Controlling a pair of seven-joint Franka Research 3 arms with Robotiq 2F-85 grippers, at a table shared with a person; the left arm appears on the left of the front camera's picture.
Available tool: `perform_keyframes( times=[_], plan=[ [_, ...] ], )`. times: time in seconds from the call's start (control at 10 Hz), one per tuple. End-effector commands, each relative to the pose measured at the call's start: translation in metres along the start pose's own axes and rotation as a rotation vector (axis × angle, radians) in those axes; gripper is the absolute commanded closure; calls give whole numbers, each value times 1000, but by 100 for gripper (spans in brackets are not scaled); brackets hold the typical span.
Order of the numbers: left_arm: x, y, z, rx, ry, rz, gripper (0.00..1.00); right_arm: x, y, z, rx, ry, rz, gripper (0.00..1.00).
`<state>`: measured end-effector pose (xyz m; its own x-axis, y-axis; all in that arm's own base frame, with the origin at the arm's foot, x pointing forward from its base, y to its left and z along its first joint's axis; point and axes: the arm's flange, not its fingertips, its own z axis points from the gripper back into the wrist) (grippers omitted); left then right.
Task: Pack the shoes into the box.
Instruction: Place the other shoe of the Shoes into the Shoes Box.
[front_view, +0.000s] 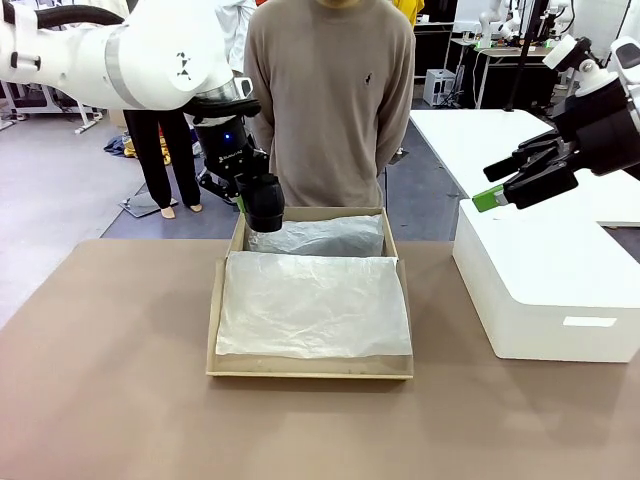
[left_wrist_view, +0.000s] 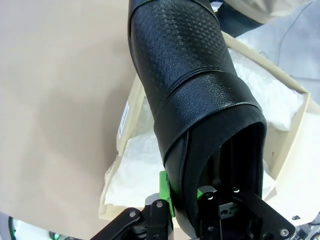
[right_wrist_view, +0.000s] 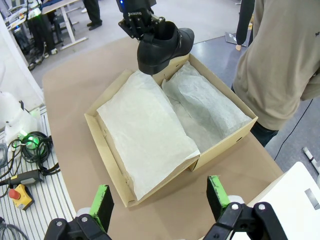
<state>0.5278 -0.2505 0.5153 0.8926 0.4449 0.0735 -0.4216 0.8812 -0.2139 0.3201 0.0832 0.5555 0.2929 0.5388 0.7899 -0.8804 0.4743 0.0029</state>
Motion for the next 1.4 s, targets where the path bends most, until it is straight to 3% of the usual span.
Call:
perform_keyframes(
  times=[0.0, 0.3, 0.8, 1.0, 1.1, 1.3],
  plan=[
    [-8, -14, 2, 29, -72, 120, 100, 1, -3, -1, 16, -21, 21, 0],
    [-30, -65, 2, 58, -165, 361, 100, 1, -3, -1, 16, -21, 21, 0],
    [-60, -135, -29, 29, -147, 639, 100, 1, -3, -1, 16, -21, 21, 0],
    [-67, -139, -32, 45, -160, 640, 100, 1, -3, -1, 16, -21, 21, 0],
    [-65, -132, -39, 20, -103, 604, 100, 1, -3, -1, 16, -21, 21, 0],
    [-65, -132, -39, 20, -103, 604, 100, 1, -3, -1, 16, -21, 21, 0]
  ],
)
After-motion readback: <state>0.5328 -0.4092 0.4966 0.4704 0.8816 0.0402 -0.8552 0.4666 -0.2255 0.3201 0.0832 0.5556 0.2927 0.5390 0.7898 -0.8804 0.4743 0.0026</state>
